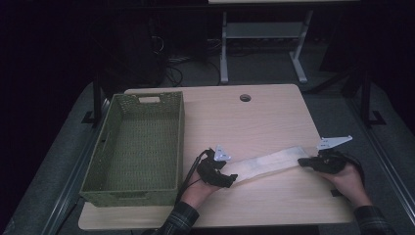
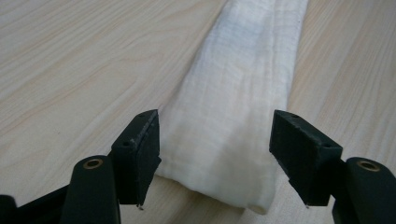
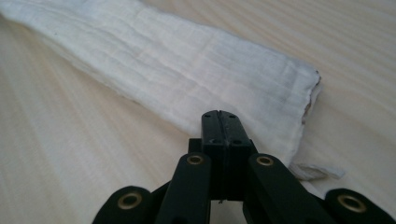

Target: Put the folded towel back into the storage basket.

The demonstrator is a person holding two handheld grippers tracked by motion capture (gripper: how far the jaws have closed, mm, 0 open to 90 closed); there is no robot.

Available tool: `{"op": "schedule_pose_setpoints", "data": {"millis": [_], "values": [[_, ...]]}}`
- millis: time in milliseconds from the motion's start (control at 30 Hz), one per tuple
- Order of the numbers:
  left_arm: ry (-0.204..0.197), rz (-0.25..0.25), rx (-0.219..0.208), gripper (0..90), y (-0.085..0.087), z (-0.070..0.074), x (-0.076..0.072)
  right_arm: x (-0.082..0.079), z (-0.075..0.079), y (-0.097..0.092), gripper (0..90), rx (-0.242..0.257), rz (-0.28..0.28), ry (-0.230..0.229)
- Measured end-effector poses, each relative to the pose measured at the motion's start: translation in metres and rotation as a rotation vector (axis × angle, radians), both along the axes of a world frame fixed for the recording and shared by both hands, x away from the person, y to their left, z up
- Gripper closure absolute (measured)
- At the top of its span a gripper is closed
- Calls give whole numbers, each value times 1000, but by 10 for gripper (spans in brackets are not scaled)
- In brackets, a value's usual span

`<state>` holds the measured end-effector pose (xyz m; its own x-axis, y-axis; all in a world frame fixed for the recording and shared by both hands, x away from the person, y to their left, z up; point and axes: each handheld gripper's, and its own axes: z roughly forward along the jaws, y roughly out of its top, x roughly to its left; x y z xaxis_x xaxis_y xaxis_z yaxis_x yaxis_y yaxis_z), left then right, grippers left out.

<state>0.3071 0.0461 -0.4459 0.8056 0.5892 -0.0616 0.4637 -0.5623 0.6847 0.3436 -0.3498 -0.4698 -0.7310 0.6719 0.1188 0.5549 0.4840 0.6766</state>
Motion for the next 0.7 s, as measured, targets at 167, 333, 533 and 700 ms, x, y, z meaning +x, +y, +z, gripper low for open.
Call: {"op": "schedule_pose_setpoints", "data": {"millis": [167, 333, 533, 700], "values": [[1, 3, 7, 298, -1, -2, 0, 16, 1, 6, 898, -10, -21, 9], [-2, 6, 1, 285, -1, -3, 0, 34, 1, 14, 898, -17, -25, 3], [-3, 1, 10, 281, 1, -3, 1, 54, 1, 24, 898, -14, -22, -3], [-2, 0, 9, 279, 1, -3, 1, 70, -4, 29, 899, 29, -31, -16]]}}
